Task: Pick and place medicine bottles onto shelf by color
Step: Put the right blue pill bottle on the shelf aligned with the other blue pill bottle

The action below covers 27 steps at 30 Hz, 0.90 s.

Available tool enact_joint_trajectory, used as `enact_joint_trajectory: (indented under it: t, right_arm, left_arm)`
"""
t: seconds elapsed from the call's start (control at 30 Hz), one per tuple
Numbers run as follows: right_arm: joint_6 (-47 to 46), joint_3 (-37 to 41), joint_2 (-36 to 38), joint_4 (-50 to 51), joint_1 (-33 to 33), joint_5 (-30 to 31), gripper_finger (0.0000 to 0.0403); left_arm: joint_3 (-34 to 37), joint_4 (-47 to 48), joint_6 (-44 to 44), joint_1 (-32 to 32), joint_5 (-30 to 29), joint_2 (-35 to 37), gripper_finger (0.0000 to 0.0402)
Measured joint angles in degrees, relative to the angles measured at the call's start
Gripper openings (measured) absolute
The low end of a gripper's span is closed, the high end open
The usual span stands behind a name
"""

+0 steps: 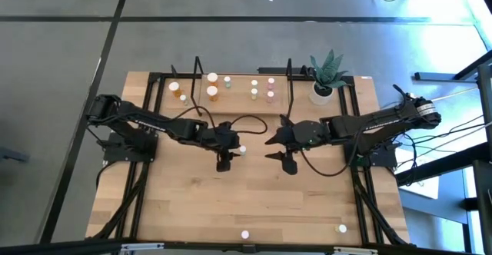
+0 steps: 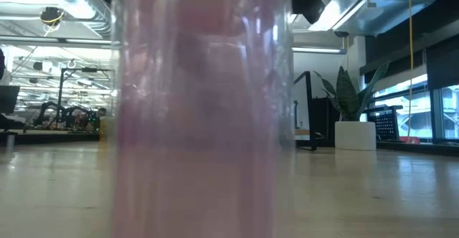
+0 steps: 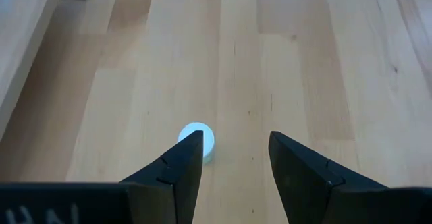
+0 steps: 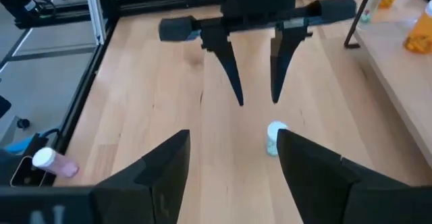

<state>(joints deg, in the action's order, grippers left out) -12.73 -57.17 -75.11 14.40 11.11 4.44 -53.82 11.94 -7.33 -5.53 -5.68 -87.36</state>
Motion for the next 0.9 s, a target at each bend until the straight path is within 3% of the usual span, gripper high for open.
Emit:
enact_joint_trajectory:
  t: [0.9]
  right_arm:
    - [1.2,0.0,0.0,-0.4,0.0,0.0,0.0224]
  left_arm:
    - [0.0,-1.9,0.4,1.0,0.0,-1.7,0.0169]
